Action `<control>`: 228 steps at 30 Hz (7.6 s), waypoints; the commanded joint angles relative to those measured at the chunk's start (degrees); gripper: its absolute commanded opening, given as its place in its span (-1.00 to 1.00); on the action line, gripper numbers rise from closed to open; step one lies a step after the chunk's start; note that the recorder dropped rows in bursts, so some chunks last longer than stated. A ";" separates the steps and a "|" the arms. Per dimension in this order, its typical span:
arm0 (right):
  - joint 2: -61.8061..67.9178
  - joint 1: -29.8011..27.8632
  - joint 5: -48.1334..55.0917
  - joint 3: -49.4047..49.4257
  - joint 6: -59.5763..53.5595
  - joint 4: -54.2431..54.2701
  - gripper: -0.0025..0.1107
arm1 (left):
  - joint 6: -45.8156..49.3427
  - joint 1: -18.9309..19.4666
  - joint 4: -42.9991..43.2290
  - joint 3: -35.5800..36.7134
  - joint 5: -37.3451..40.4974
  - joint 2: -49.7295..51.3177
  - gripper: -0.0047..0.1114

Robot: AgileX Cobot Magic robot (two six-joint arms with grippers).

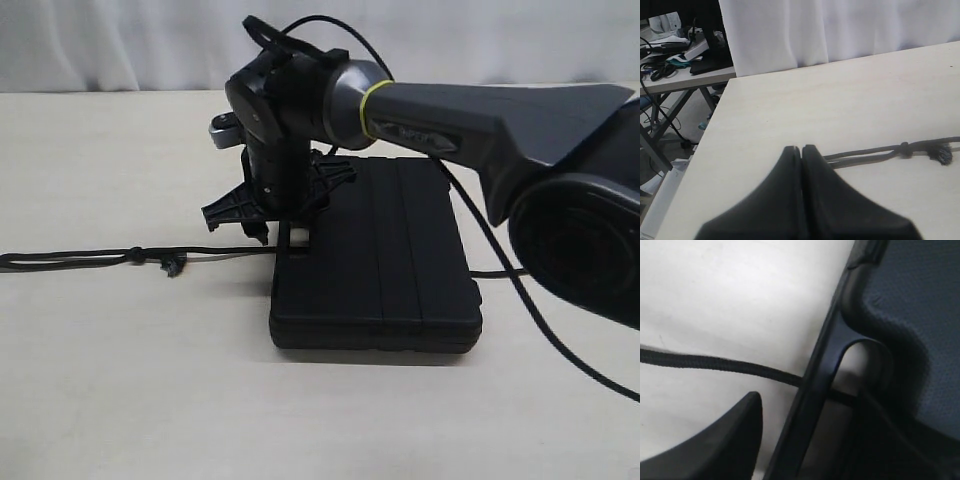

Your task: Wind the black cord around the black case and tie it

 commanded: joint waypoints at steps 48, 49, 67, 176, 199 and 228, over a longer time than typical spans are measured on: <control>-14.98 -1.28 9.39 -0.18 -3.38 -9.82 -0.88 | 0.00 0.07 0.00 0.14 -0.44 -0.11 -0.92; -15.70 -1.87 9.39 -0.18 -3.38 -9.82 -0.88 | 0.00 0.07 0.00 0.14 -0.44 -0.11 -0.92; -19.88 -20.30 9.39 -0.18 -13.38 -2.36 -0.88 | 0.00 0.07 0.00 0.14 -0.44 -0.11 -0.92; -19.88 -25.51 9.39 -0.18 -23.90 1.52 -0.88 | -67.90 0.07 89.96 -52.17 -18.10 97.00 -0.92; -19.88 -25.51 9.39 -0.18 -23.98 1.51 -0.88 | -54.13 -13.17 69.86 -56.69 -64.53 104.19 -0.92; -19.88 -25.51 9.39 -0.18 -23.98 0.91 -0.88 | -16.53 -46.44 25.69 -71.96 -65.63 116.93 -0.92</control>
